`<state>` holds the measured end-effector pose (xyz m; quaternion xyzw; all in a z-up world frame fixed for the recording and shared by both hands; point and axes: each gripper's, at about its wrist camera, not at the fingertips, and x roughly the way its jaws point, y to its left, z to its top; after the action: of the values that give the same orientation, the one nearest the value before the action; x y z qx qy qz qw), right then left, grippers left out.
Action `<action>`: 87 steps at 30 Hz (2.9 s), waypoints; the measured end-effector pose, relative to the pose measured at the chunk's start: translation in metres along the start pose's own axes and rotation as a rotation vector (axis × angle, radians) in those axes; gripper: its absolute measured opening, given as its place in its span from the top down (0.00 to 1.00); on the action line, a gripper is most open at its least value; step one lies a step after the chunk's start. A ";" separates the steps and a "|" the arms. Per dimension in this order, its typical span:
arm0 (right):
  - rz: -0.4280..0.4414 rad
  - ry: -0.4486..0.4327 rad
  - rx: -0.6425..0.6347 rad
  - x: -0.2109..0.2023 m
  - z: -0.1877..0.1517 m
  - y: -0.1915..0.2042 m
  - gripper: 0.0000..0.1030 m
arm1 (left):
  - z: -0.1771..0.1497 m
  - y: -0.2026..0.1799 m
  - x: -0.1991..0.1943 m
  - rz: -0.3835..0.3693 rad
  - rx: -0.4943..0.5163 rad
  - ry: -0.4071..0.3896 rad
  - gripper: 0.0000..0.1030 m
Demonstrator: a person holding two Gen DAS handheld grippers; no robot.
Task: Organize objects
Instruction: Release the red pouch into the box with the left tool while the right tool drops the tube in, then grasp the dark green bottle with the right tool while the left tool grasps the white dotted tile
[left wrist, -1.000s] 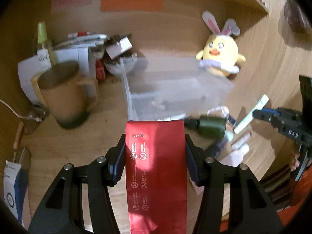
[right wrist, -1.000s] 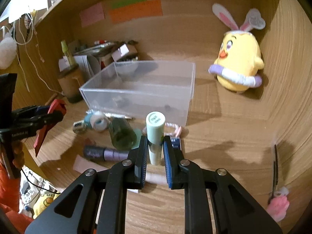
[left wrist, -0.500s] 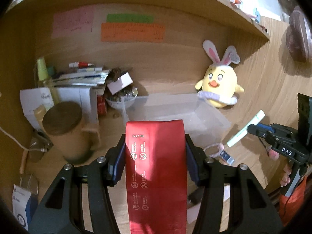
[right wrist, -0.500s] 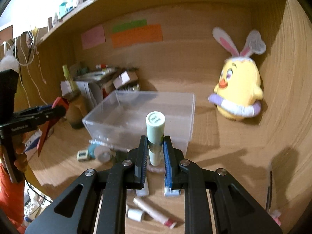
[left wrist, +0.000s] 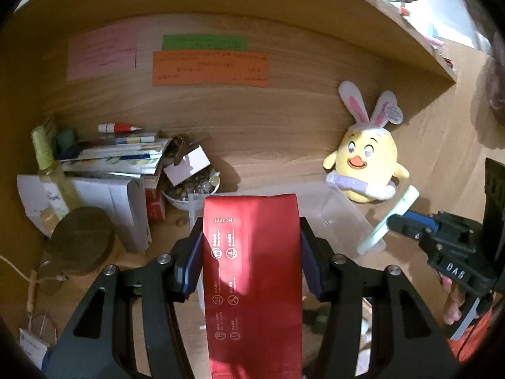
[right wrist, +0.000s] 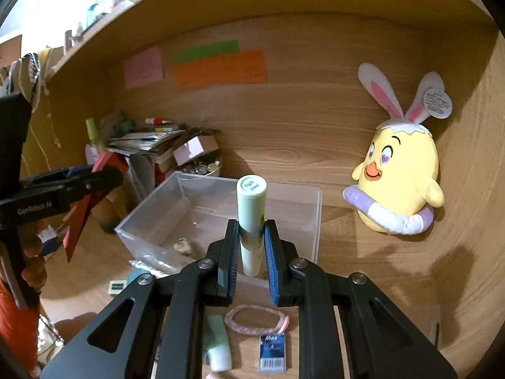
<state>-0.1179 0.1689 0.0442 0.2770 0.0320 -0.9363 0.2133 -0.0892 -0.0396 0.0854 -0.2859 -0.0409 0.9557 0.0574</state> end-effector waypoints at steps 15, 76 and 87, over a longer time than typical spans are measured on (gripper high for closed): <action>-0.104 0.143 -0.066 0.054 -0.010 -0.007 0.86 | 0.022 0.020 0.081 0.018 -0.084 0.085 0.48; 0.029 0.139 -0.061 -0.010 -0.052 0.025 0.26 | -0.087 0.008 0.014 0.072 0.016 0.241 0.09; 0.128 0.271 -0.083 0.034 -0.076 0.044 0.27 | -0.126 0.019 0.027 0.061 -0.012 0.317 0.10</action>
<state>-0.0872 0.1298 -0.0354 0.3933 0.0814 -0.8727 0.2777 -0.0435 -0.0493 -0.0365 -0.4345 -0.0282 0.8996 0.0323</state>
